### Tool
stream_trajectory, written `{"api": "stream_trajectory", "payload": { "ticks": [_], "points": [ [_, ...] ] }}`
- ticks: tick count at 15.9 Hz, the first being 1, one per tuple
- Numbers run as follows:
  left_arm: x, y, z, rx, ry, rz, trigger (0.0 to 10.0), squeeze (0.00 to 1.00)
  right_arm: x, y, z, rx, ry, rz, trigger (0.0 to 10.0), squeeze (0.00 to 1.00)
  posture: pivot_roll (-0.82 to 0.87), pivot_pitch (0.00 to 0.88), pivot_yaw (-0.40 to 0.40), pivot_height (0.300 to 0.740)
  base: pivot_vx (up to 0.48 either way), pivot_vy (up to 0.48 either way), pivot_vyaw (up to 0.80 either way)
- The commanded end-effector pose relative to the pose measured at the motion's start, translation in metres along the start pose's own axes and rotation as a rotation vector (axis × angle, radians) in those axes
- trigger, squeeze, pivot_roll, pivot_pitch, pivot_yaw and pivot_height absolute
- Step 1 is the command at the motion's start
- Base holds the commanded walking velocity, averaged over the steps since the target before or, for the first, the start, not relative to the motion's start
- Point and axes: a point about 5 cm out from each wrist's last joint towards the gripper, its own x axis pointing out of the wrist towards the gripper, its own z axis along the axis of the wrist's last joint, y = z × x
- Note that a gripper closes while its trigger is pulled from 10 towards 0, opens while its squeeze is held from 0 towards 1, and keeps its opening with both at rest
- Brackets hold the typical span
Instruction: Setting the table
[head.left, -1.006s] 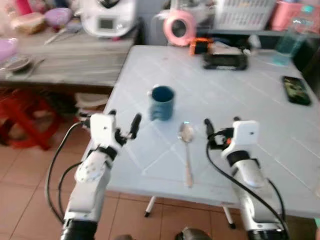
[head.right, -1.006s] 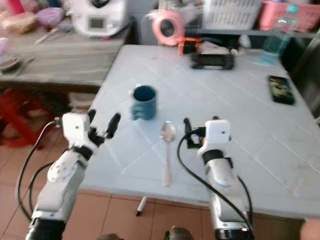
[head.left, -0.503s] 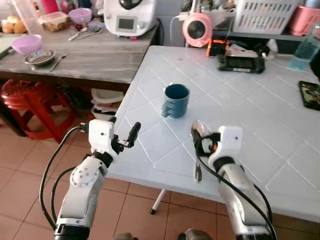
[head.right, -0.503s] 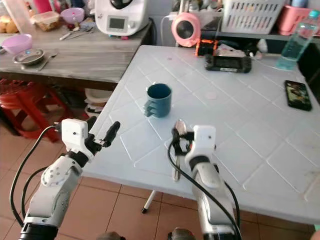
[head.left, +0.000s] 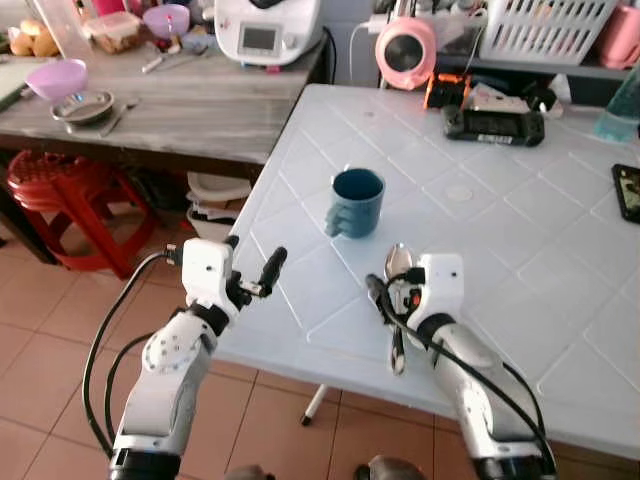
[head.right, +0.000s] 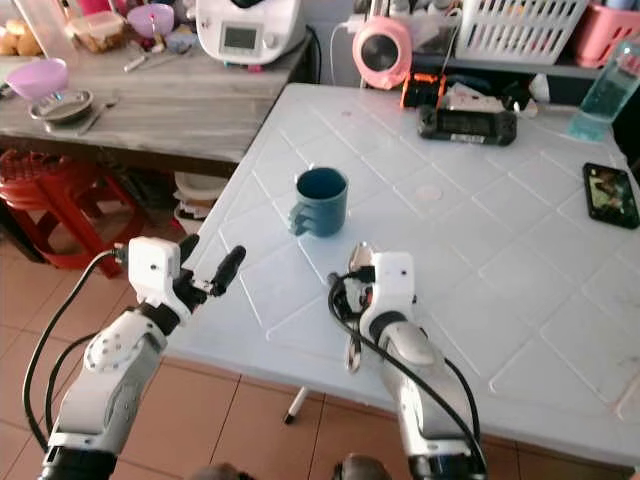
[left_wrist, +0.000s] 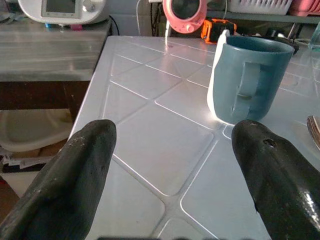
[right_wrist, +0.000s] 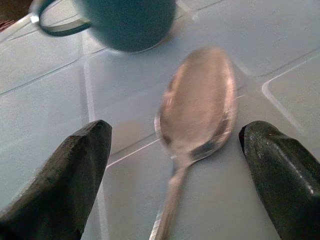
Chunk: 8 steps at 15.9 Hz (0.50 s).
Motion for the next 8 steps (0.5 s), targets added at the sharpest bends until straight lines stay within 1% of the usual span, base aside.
{"api": "stream_trajectory", "payload": {
  "ticks": [1, 2, 4, 5, 6, 8],
  "points": [
    [-0.0006, 0.0009, 0.0038, 0.010, -0.004, -0.014, 10.0, 0.00, 0.0008, 0.0146, -0.0062, 0.038, 0.069, 0.071, 10.0, 0.00, 0.01, 0.000, 0.038, 0.740, 0.000, 0.000, 0.00],
    [-0.0009, -0.0014, 0.0025, 0.007, 0.006, -0.029, 10.0, 0.00, 0.0002, 0.0158, -0.0081, 0.046, 0.118, 0.083, 10.0, 0.00, 0.01, 0.000, 0.039, 0.740, 0.000, 0.000, 0.00],
    [-0.0009, -0.0033, 0.0015, 0.004, 0.015, -0.048, 10.0, 0.00, -0.0020, 0.0122, -0.0105, 0.076, 0.160, 0.060, 10.0, 0.00, 0.01, 0.000, 0.038, 0.740, 0.000, 0.000, 0.00],
    [-0.0009, -0.0038, 0.0008, 0.002, 0.020, -0.057, 10.0, 0.00, -0.0033, 0.0106, -0.0119, 0.113, 0.182, 0.045, 10.0, 0.00, 0.00, 0.000, 0.039, 0.740, 0.000, 0.000, 0.00],
    [-0.0005, -0.0042, 0.0004, 0.000, 0.025, -0.062, 10.0, 0.00, -0.0050, 0.0097, -0.0120, 0.130, 0.210, 0.035, 10.0, 0.00, 0.00, 0.000, 0.039, 0.740, 0.000, 0.000, 0.00],
    [0.0002, -0.0050, -0.0003, -0.001, 0.038, -0.077, 10.0, 0.00, -0.0074, 0.0106, -0.0092, 0.133, 0.231, 0.031, 10.0, 0.00, 0.00, 0.000, 0.040, 0.740, 0.000, 0.000, 0.00]
  ]
}}
